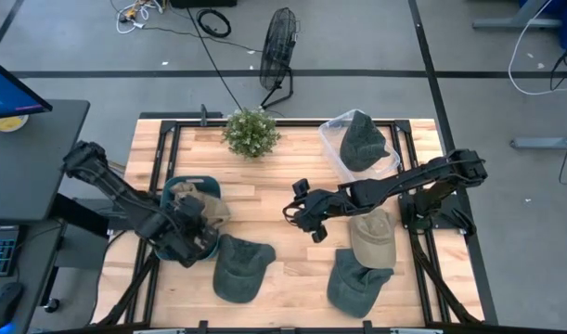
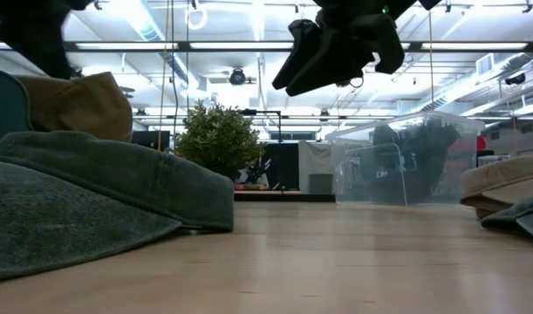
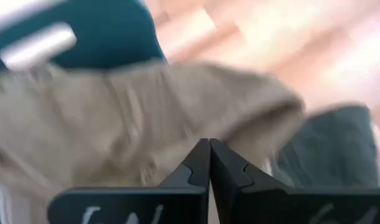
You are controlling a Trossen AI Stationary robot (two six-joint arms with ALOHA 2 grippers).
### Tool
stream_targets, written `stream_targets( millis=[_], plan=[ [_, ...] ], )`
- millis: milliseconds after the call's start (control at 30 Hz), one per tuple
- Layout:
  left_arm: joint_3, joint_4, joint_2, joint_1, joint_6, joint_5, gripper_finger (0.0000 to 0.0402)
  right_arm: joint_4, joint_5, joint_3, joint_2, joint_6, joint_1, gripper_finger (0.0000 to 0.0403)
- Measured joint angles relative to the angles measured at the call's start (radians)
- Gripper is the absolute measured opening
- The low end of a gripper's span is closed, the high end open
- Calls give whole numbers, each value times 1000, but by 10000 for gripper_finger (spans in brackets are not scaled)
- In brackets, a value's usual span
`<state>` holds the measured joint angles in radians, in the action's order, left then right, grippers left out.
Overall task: Pick & Place hat
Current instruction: Put the left brown cap into the blue bin
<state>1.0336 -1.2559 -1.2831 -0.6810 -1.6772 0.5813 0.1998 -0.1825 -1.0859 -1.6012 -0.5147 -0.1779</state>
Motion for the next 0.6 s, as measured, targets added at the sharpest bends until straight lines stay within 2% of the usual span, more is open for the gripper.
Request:
stream_targets(
  millis=[67,133,300,433,600],
  plan=[
    [0,-8,-11,21,36,23,7,-4,0,0,0,1,1,204],
    [0,-21,-20,40,47,-5,4,-4,0,0,0,4,2,204],
    [-30,-7,-56,68,32,-218,3,2,0,0,0,41,1,204],
    [-113,30,-92,72,-39,-367,3,2,0,0,0,48,1,204],
    [-215,98,-111,73,-90,-390,3,3,0,0,0,42,1,204]
  ],
)
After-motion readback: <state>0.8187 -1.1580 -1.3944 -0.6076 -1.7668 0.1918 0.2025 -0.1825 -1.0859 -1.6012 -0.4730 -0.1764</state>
